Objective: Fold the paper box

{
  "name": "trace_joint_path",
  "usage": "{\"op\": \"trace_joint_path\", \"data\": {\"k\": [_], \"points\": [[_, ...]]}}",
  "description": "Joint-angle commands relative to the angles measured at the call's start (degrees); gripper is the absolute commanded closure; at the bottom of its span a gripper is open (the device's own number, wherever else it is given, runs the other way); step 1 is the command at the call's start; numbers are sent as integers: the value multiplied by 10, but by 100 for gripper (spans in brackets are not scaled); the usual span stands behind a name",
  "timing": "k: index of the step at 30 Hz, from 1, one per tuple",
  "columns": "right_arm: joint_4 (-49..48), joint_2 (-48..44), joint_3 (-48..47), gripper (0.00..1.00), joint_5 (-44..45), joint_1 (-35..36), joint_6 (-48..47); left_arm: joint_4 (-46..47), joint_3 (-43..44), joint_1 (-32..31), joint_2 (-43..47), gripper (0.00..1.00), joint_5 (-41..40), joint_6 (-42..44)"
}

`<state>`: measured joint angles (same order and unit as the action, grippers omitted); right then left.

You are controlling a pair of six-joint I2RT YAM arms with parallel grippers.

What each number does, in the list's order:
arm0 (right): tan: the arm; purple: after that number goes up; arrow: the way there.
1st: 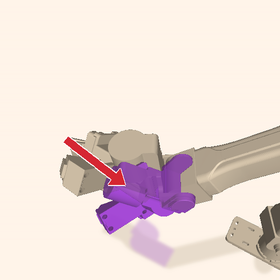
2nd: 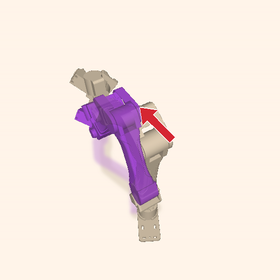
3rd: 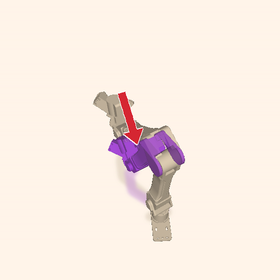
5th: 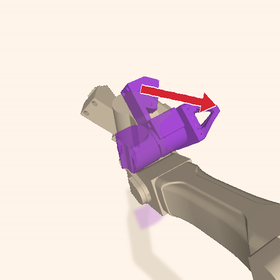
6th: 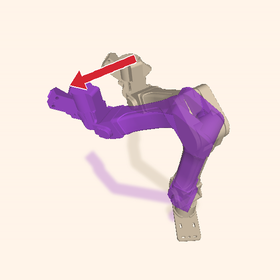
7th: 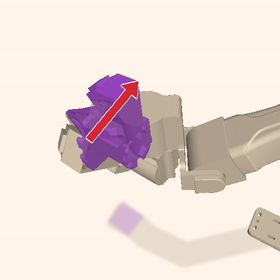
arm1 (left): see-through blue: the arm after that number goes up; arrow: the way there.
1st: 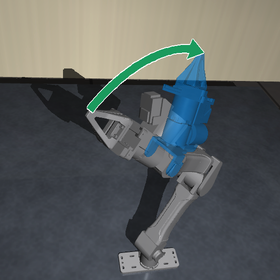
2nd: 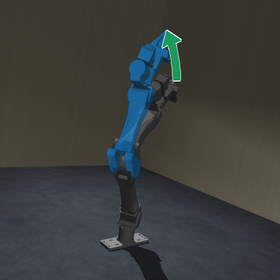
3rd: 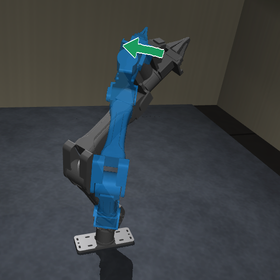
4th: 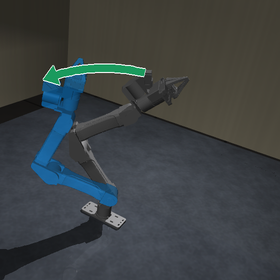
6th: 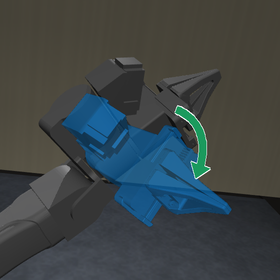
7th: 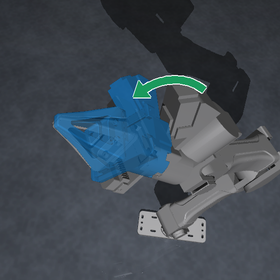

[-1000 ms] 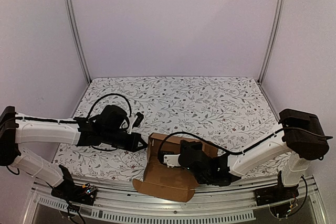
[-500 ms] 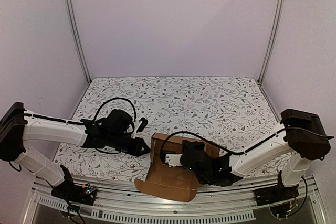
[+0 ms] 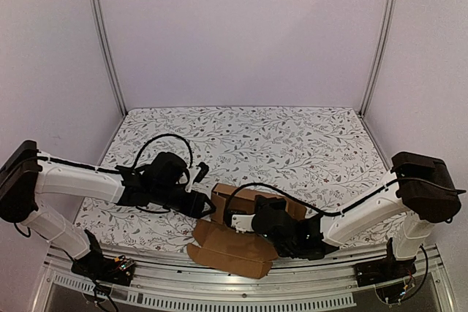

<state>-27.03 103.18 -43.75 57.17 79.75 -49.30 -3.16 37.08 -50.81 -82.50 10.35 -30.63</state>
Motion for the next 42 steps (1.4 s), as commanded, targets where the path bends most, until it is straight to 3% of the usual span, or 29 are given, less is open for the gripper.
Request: {"op": "trace_joint_path", "data": {"k": [1,23,34,42], "points": [[11,-13,2,100,-2,6,18,41,13,-11,-7,47,8,16],[19,23,-11,100,43,60,29,88,-16,-57,-33,45,-100,49],[20,53,-31,100,117,87,29,88,-41,-123,-21,45,-253,38],[20,84,-58,100,169,101,48,116,-63,-151,-16,59,-289,27]]}}
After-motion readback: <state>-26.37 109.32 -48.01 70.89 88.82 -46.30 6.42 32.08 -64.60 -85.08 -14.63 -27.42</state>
